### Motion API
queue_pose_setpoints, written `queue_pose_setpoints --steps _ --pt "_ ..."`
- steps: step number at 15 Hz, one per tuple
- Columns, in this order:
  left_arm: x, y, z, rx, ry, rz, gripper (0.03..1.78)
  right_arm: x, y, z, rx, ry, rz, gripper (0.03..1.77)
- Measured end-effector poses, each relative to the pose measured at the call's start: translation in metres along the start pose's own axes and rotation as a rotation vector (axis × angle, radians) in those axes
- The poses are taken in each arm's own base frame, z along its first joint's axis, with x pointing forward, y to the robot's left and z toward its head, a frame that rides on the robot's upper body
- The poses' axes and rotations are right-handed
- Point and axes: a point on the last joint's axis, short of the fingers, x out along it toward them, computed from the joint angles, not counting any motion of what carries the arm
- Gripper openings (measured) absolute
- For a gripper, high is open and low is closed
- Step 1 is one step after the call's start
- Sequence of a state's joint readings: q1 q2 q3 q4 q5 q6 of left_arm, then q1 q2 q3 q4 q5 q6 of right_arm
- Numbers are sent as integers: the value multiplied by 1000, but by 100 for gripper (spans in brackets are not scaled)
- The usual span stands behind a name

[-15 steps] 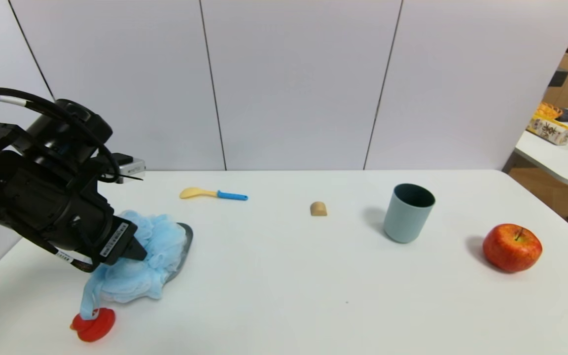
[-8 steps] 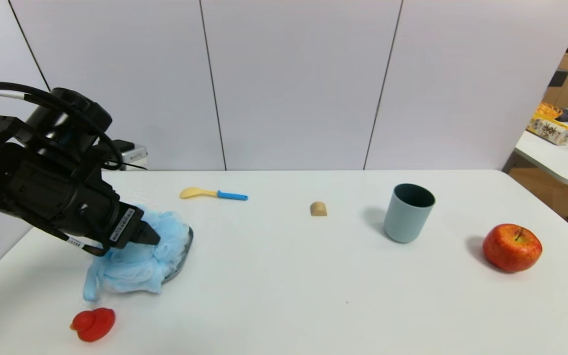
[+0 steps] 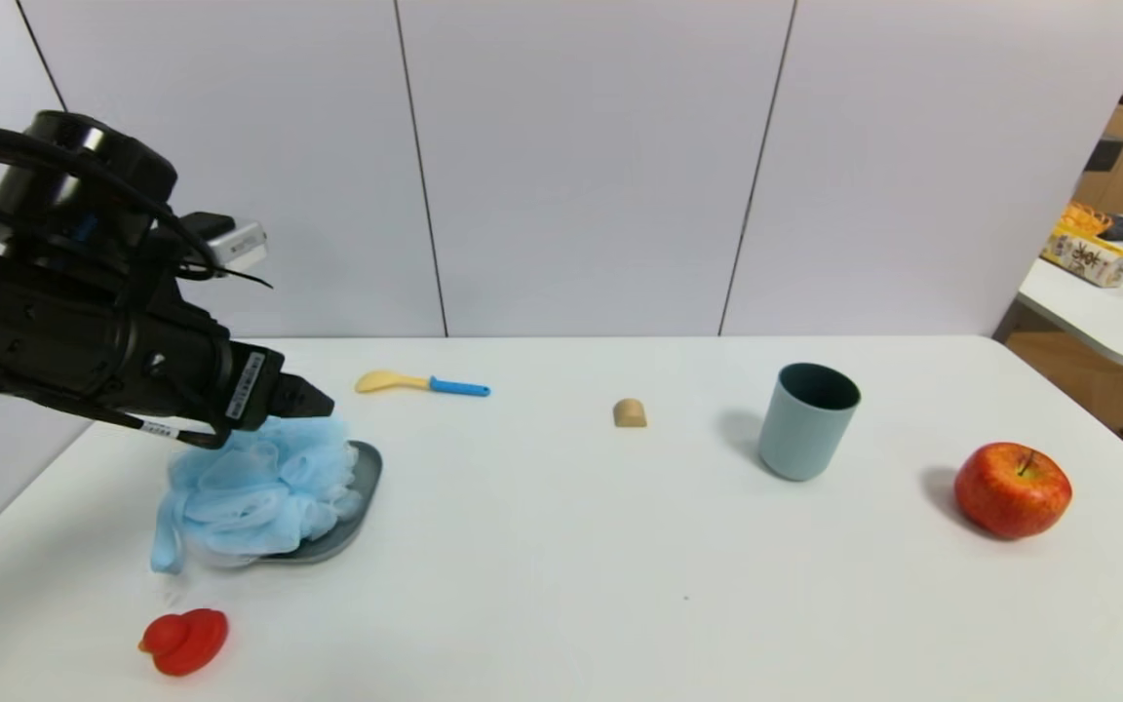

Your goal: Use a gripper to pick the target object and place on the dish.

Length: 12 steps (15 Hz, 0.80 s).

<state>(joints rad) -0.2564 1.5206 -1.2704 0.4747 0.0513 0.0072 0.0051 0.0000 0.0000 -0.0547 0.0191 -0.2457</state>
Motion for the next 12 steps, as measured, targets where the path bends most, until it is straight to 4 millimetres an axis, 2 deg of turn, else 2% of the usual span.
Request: queue_pose_setpoints --steps 7,9,12 --pt "-41 3 32 -70 -416 0 167 0 0 0 -1 0 0 171" --pt "-64 4 35 -70 -527 2 167 0 0 0 -1 0 1 171" --pt "-110 6 24 -50 -678 11 169 0 0 0 -1 0 0 171"
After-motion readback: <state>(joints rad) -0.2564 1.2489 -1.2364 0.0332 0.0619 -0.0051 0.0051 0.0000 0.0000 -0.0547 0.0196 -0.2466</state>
